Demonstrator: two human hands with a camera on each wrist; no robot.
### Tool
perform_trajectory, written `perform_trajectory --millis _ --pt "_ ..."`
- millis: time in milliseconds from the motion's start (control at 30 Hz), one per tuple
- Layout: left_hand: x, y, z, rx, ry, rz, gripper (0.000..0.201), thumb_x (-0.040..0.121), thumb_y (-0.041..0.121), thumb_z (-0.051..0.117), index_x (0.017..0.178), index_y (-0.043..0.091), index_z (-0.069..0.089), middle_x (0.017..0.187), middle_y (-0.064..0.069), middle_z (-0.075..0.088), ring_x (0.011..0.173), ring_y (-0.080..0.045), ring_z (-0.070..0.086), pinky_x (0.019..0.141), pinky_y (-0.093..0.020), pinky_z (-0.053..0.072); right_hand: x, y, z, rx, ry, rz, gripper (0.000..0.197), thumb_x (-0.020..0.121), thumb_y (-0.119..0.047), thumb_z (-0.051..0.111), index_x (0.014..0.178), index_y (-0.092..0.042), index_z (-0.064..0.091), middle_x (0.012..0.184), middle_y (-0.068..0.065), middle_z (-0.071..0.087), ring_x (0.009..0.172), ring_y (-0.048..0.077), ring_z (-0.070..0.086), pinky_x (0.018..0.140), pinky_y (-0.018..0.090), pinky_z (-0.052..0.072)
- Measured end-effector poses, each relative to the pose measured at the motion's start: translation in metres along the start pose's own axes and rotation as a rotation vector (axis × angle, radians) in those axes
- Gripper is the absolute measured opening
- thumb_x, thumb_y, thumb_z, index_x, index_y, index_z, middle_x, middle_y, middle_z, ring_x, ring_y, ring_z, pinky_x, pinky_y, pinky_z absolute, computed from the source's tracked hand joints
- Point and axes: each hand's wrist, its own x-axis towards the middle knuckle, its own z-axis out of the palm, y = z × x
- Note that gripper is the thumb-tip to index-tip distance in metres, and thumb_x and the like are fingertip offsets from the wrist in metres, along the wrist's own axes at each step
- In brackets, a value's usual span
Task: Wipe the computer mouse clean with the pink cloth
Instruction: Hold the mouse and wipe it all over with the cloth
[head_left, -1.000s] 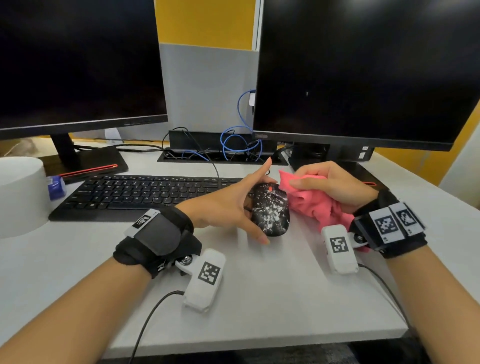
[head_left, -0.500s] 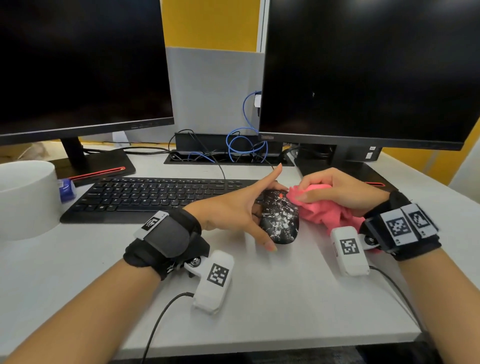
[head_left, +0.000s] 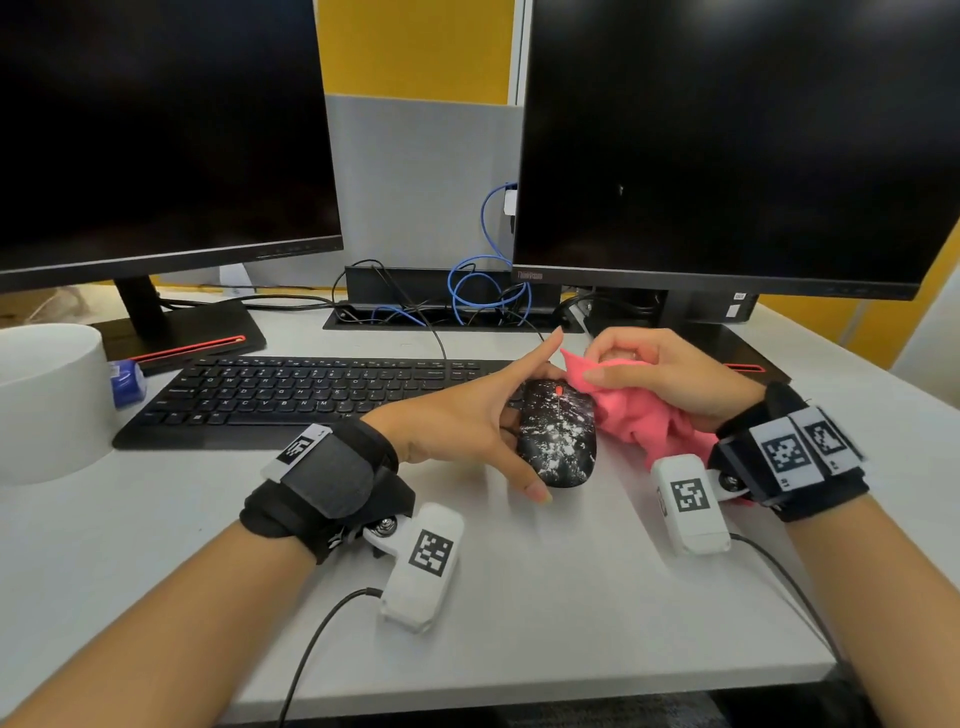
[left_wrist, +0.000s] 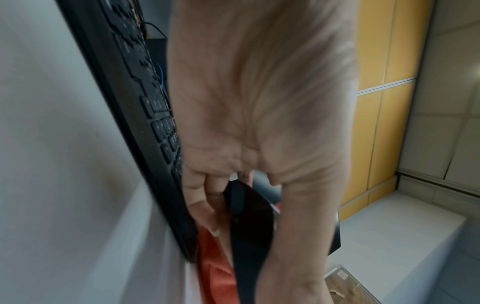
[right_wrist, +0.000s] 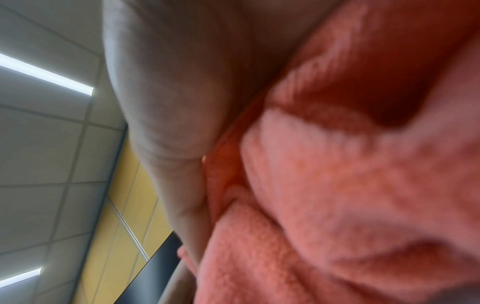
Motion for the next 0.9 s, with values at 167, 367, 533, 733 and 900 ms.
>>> perform_trajectory --millis 167,367,533,733,900 --pt "0.0 0.0 0.0 -0.013 -0.004 0.005 0.137 0.063 -0.021 0.079 0.154 0.04 -0.003 0.141 0.019 0.038 0.117 -0.019 0.062 0.094 -0.032 0.053 -0.005 -0.004 -0.006 -0.033 -0.02 0.063 0.007 0.077 -0.008 0.075 0.075 -0.009 0.068 0.071 0.005 0.066 0.065 0.012 0.062 0.059 0.021 0.05" --pt "-0.001 0.001 0.0 0.002 0.0 0.004 0.138 0.063 -0.018 0.081 0.154 0.041 -0.003 0.144 0.016 0.038 0.12 -0.018 0.06 0.099 -0.031 0.051 -0.005 -0.003 0.001 -0.063 -0.121 0.081 0.006 0.086 -0.004 0.066 0.087 0.001 0.066 0.077 0.01 0.067 0.068 0.015 0.064 0.061 0.02 0.052" --pt "-0.001 0.001 0.0 0.012 -0.013 0.008 0.138 0.062 -0.018 0.081 0.154 0.041 -0.003 0.147 0.011 0.037 0.121 -0.022 0.06 0.101 -0.037 0.051 -0.005 -0.005 -0.004 0.009 -0.004 0.044 0.017 0.087 -0.017 0.063 0.084 -0.001 0.067 0.075 0.007 0.067 0.068 0.014 0.064 0.062 0.022 0.052" --pt "-0.002 0.001 -0.001 0.027 -0.005 0.005 0.139 0.062 -0.018 0.082 0.154 0.04 -0.004 0.147 0.013 0.036 0.121 -0.024 0.06 0.101 -0.039 0.05 -0.006 -0.004 -0.003 -0.07 -0.096 0.087 0.012 0.089 -0.004 0.061 0.08 -0.004 0.069 0.076 0.009 0.069 0.068 0.014 0.065 0.063 0.024 0.052" --pt "-0.001 -0.001 -0.003 0.056 0.024 0.014 0.141 0.059 -0.012 0.086 0.153 0.044 -0.003 0.147 0.011 0.035 0.118 -0.02 0.062 0.099 -0.038 0.052 -0.004 -0.004 0.004 -0.036 -0.091 0.017 0.02 0.085 -0.017 0.067 0.096 -0.001 0.067 0.087 0.017 0.069 0.074 0.021 0.067 0.065 0.025 0.054"
